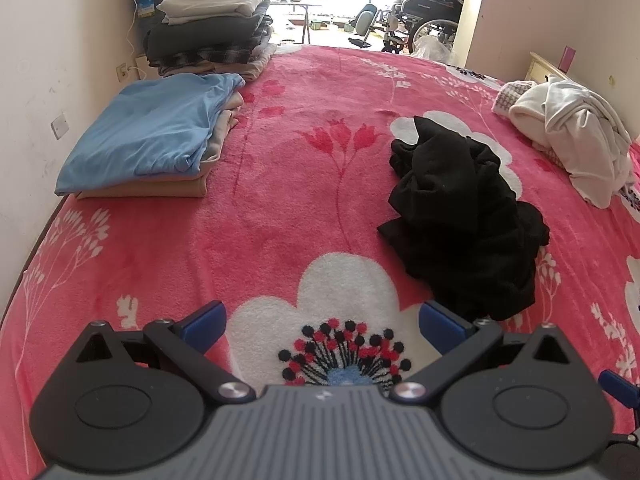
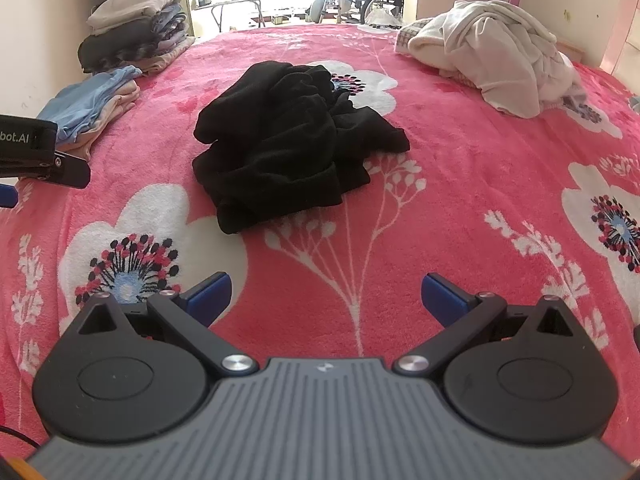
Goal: Fold clothes
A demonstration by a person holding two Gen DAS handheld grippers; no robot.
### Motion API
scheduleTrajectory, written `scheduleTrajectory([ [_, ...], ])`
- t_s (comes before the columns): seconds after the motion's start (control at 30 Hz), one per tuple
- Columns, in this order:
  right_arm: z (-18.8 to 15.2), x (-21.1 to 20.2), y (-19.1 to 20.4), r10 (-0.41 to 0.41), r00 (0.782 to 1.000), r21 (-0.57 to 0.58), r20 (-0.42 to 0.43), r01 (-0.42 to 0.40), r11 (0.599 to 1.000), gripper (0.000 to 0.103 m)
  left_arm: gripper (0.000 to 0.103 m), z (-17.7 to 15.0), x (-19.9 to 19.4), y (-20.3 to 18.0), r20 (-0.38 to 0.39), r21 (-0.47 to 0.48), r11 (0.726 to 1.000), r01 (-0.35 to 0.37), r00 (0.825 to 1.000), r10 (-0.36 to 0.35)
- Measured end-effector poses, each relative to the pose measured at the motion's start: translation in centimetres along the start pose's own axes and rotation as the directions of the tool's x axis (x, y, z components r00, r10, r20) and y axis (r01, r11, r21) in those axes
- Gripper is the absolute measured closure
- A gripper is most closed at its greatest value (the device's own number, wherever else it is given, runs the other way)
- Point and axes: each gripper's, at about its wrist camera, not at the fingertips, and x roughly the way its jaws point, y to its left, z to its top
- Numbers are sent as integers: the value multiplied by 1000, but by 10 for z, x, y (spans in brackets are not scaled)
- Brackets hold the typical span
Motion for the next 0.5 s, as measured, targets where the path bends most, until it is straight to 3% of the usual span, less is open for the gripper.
scheduleTrajectory([
  [0.5, 0, 1, 0, -3, 1000, -2, -6, 3, 1000, 1, 0, -1, 1, -1, -5, 4, 1000, -2, 1000, 2],
])
